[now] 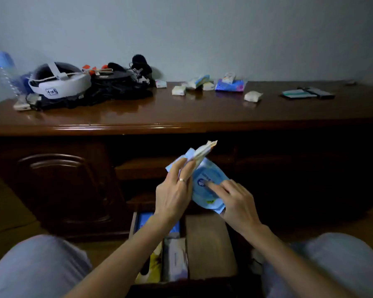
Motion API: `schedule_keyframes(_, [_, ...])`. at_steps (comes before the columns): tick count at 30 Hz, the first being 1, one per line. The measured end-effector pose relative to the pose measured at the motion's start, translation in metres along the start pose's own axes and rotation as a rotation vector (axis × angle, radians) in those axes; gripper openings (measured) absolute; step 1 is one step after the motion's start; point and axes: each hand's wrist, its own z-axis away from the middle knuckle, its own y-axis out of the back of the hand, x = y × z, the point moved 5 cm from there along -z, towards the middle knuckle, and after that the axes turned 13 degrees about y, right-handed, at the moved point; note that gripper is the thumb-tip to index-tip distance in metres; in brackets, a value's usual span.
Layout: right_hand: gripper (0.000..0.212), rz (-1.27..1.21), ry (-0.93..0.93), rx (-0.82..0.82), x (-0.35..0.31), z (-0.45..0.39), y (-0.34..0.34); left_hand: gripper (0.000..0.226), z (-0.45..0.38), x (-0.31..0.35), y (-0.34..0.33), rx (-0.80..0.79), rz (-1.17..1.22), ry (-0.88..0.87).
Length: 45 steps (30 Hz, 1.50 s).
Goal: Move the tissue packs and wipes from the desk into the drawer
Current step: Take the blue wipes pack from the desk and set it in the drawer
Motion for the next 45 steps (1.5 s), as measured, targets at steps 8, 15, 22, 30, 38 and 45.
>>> schedule_keyframes(8, [0.030, -0.024, -0.467, -0.712, -0.004, 0.099, -0.114, 0.060, 0.115, -0.115, -0.077, -0.425, -0.271, 0.339])
schedule_keyframes(15, [0.032, -0.052, -0.281, -0.731, 0.003, 0.102, -0.167, 0.063, 0.145, -0.171, -0.107, -0.595, -0.502, 0.409])
schedule_keyframes(22, [0.046, -0.590, -0.519, -1.585, -0.039, 0.209, -0.229, 0.052, 0.177, -0.182, -0.132, -0.737, -0.516, 0.379])
schedule_keyframes(30, [0.069, -0.412, -0.238, -1.542, -0.045, 0.219, -0.269, 0.046, 0.193, -0.189, -0.158, -0.757, -0.508, 0.384])
schedule_keyframes(38, [0.085, -0.298, -0.451, -1.552, -0.040, 0.242, -0.275, 0.065, 0.230, -0.192, -0.192, -1.027, -0.337, 0.487])
schedule_keyframes(45, [0.086, -0.236, -0.459, -1.509, -0.036, 0.246, -0.276, 0.051, 0.243, -0.208, -0.209, -1.212, -0.381, 0.374])
